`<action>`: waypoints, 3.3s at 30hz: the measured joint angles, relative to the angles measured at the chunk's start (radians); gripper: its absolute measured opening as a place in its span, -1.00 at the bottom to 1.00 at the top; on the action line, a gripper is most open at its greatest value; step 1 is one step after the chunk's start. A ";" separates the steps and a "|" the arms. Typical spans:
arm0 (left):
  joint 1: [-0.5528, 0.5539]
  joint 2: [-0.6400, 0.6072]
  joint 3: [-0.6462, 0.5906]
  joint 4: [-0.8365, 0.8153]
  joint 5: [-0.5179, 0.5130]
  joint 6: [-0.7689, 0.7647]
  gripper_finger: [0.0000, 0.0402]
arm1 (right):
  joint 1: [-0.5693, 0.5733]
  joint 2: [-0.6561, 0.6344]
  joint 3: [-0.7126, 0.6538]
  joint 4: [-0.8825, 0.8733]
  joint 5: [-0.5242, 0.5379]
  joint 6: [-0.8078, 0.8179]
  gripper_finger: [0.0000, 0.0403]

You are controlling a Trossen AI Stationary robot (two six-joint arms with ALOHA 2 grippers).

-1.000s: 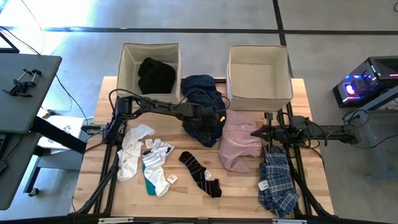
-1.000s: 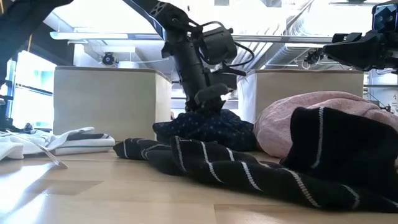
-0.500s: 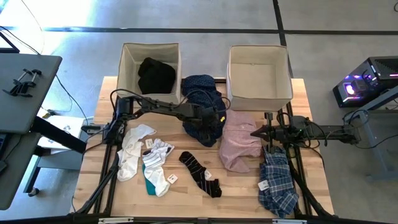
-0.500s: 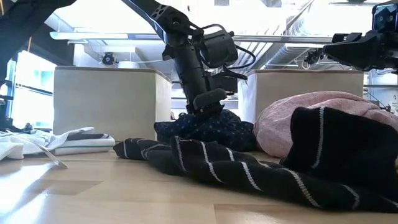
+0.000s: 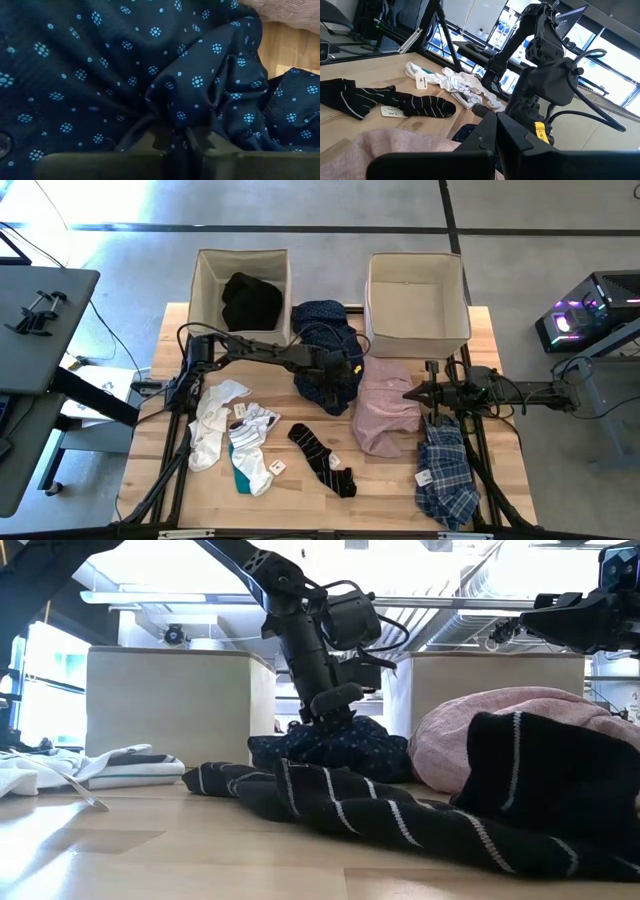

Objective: Sort clothes
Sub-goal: Put the dark blue polo shirt into the left laundry organizer

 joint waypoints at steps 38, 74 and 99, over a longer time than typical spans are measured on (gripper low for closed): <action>-0.002 -0.296 -0.002 -0.002 0.030 0.072 -1.00 | 0.000 0.000 0.000 0.000 0.004 0.000 -1.00; 0.066 -0.500 0.184 0.123 -0.047 0.105 -1.00 | 0.000 0.000 0.000 0.000 -0.002 0.000 -1.00; 0.219 -0.499 0.452 0.157 -0.061 0.172 -1.00 | 0.000 0.000 0.000 0.000 0.005 0.000 -1.00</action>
